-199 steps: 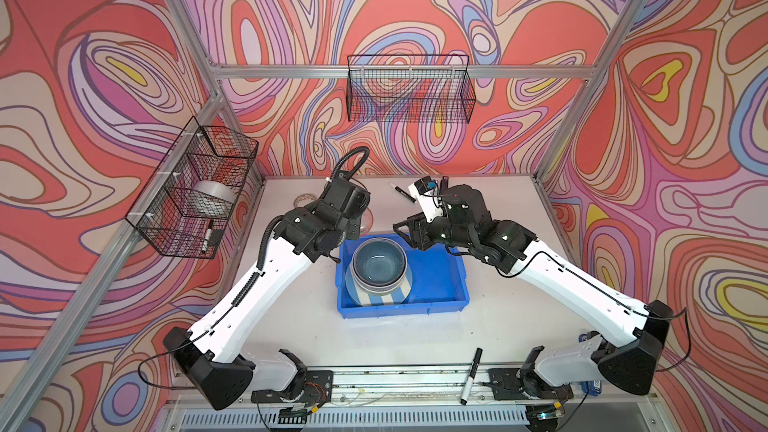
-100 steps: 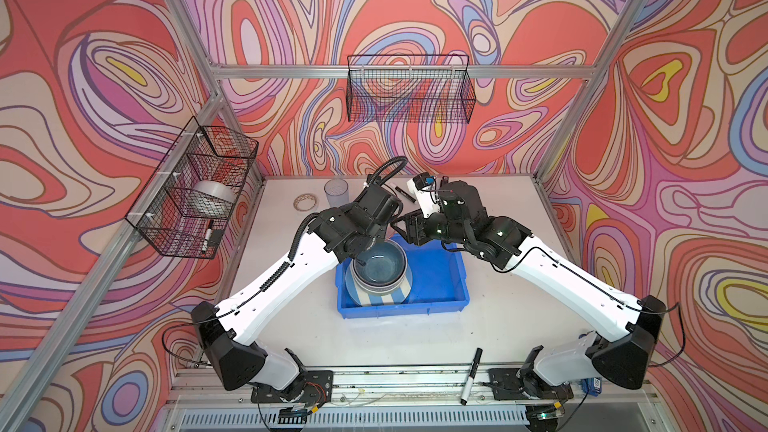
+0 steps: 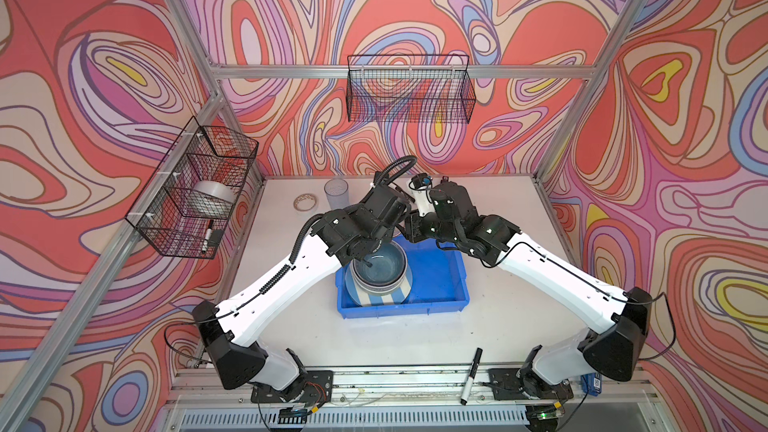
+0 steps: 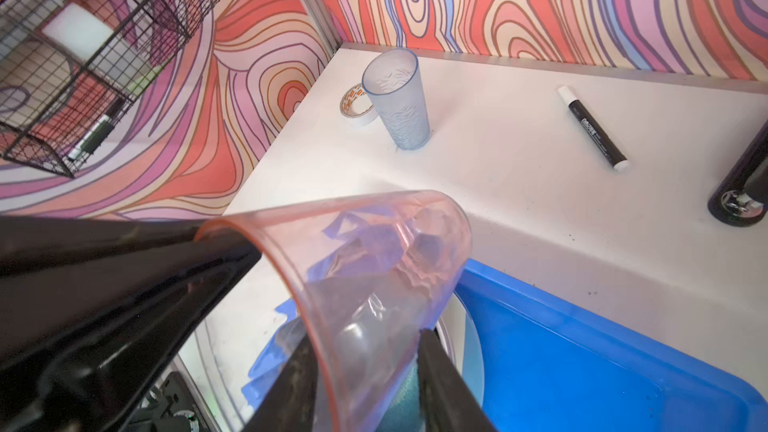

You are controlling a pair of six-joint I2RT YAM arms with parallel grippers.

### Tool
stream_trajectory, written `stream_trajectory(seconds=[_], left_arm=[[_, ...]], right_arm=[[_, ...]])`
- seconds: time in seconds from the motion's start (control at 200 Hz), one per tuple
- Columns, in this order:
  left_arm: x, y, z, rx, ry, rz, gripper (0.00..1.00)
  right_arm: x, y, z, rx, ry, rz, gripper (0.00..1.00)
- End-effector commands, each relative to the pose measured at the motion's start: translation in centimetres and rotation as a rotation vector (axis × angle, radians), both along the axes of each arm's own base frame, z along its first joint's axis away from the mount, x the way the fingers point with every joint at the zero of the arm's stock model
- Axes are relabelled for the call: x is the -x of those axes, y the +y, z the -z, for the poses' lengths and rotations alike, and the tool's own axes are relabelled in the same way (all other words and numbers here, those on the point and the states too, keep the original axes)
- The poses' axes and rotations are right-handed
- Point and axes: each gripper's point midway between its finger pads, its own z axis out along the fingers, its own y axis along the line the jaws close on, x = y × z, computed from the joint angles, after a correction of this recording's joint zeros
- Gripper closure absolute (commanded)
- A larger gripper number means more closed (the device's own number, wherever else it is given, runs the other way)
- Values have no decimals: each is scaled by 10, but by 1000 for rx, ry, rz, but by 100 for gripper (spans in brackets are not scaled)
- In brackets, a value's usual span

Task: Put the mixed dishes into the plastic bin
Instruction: 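Grasp the pink cup's rim with the right gripper beside the left gripper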

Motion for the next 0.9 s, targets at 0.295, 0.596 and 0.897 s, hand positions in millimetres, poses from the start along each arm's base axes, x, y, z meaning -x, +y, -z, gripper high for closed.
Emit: stream_trajectory(seconds=[0.295, 0.596, 0.897], left_arm=[[3, -33, -19, 155, -34, 92, 100], [8, -46, -26, 214, -21, 156, 94], [11, -50, -20, 240, -8, 176, 84]], right_arm=[[-13, -5, 5, 33, -2, 64, 81], [-16, -7, 8, 50, 0, 81, 93], [-13, -13, -2, 40, -21, 91, 100]])
